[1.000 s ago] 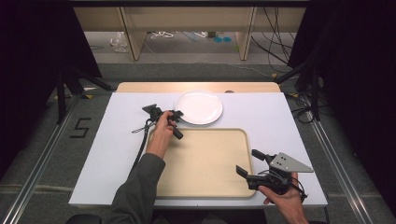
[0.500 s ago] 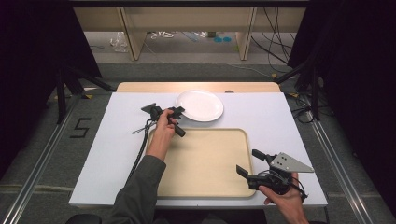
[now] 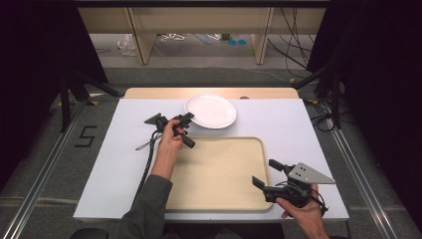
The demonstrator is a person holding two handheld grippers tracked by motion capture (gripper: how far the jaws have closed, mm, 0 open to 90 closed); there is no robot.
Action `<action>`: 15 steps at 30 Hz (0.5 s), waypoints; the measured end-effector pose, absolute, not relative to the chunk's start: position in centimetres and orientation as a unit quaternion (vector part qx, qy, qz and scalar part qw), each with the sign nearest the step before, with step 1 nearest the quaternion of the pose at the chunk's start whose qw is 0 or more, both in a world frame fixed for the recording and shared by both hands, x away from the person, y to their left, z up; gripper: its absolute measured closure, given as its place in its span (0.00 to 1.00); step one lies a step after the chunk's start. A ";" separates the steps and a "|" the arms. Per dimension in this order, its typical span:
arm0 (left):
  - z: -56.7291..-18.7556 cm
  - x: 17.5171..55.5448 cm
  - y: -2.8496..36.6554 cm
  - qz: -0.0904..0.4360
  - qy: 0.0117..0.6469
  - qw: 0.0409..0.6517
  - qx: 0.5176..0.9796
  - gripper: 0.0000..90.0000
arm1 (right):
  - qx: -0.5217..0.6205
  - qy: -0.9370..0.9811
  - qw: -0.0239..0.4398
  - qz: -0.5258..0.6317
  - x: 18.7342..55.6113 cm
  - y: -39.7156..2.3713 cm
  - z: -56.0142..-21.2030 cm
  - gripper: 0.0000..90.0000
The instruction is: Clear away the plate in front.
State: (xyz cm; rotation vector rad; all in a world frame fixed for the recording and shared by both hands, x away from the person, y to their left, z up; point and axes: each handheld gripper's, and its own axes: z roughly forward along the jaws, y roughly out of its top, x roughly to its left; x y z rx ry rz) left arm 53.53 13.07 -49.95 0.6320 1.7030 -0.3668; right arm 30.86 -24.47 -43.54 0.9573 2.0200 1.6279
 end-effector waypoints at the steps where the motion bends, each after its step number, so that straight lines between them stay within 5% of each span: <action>1: -49.9 53.2 13.2 -0.163 0.733 0.606 0.264 0.87 | 0.340 0.718 0.188 0.578 30.9 -24.5 -43.5 0.19; 15: -48.8 47.7 15.0 -0.181 0.685 0.667 0.228 0.86 | 0.338 0.720 0.193 0.574 30.9 -24.6 -43.5 0.19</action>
